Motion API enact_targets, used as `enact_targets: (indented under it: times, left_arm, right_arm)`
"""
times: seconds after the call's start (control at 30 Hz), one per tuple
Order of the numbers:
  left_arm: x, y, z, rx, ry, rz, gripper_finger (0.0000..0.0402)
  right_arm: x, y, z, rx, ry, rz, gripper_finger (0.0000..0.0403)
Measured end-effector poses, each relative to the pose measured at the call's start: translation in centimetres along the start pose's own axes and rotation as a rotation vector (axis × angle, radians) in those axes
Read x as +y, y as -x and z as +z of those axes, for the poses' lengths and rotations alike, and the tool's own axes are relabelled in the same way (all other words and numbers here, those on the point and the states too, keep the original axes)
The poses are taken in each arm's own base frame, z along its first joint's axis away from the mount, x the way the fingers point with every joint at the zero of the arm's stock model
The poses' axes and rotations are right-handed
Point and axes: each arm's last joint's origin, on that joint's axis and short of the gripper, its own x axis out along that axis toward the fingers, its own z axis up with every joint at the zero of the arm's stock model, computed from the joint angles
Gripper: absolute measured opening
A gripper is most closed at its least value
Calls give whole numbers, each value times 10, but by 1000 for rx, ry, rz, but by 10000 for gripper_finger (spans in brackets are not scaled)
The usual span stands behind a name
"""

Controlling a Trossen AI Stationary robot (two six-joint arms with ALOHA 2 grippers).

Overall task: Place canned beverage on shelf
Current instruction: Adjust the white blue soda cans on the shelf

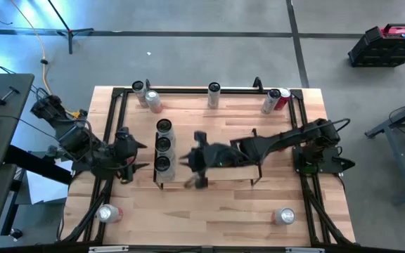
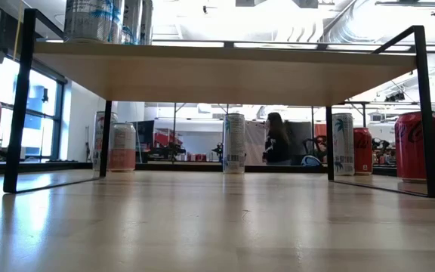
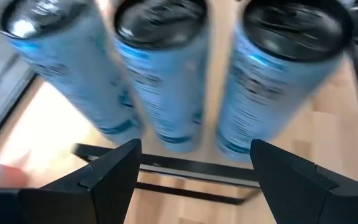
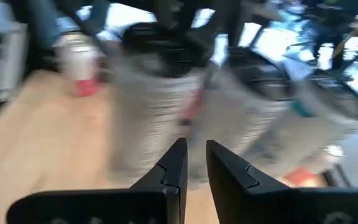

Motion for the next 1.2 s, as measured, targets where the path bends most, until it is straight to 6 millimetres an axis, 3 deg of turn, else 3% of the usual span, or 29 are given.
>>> enact_targets:
  times: [0.17, 0.37, 0.7, 1.2]
  left_arm:
    - [-13, 7, -7, 6, 19, -67, 291]
    - [-31, 3, -13, 11, -11, -62, 291]
    - [-55, -12, -21, 67, -43, -31, 291]
    - [-58, -13, -23, 81, -43, -43, 291]
  right_arm:
    - [32, 4, 0, 3, 9, 73, 43]
    - [59, -22, -18, 46, 40, 89, 43]
    - [58, -34, -23, 41, 30, 20, 43]
    - [46, -34, -24, 66, 53, -24, 43]
